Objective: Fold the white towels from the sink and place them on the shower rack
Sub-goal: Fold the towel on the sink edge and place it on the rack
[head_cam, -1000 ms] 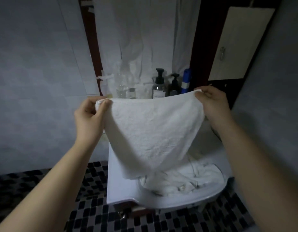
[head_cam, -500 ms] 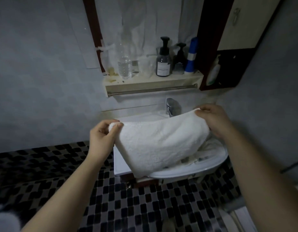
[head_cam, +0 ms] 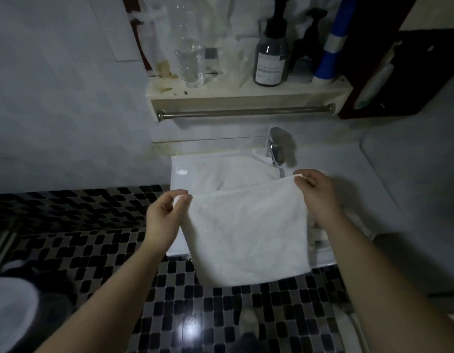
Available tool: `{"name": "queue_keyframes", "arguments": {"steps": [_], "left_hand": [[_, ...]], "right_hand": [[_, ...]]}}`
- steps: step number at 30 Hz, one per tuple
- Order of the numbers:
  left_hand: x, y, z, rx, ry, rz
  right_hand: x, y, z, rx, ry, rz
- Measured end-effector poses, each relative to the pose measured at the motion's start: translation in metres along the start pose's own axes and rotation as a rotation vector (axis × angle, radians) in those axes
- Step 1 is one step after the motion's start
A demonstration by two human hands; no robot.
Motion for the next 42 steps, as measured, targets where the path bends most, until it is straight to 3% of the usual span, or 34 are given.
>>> {"name": "queue_keyframes", "arguments": {"steps": [10,14,19,25,30,35,40,42], "left_hand": [[-0.038,-0.021,0.091,0.042,0.081,-0.125],[-0.052,-0.069,0.106,0.176,0.081,0.002],[-0.060,-0.102,0.120,0.222,0.108,0.184],[-0.068,-0.107,0.157,0.234,0.162,0.189],[-0.080,-0.120,0.185,0.299,0.184,0.235],[-0.091,-0.121,0.207,0.361,0.213,-0.022],[-0.106,-0.114,0.239,0.324,0.207,-0.031],[-0.109,-0.123,0.244,0.387,0.220,0.048]], "right_hand": [[-0.032,0.030,0.081,0.097,0.112,-0.124],[-0.052,0.071,0.103,-0.159,0.025,-0.166],[-0.069,0.099,0.118,-0.129,0.073,-0.348],[-0.099,0.115,0.153,-0.438,0.034,0.167],[-0.095,0.127,0.179,-0.399,-0.015,0.061],[-0.093,0.123,0.193,-0.280,-0.014,0.130],[-0.096,0.131,0.213,-0.366,0.043,0.399],[-0.095,0.139,0.217,-0.383,0.037,0.271]]}}
Point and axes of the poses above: each hand's wrist, its own z-axis towards the middle knuckle, its own x-axis out of the back of the hand, y = z × x, the point moved 3 cm from there along z, towards the middle knuckle, and after that the axes turned 2 degrees about -x, right-handed, at the moved point
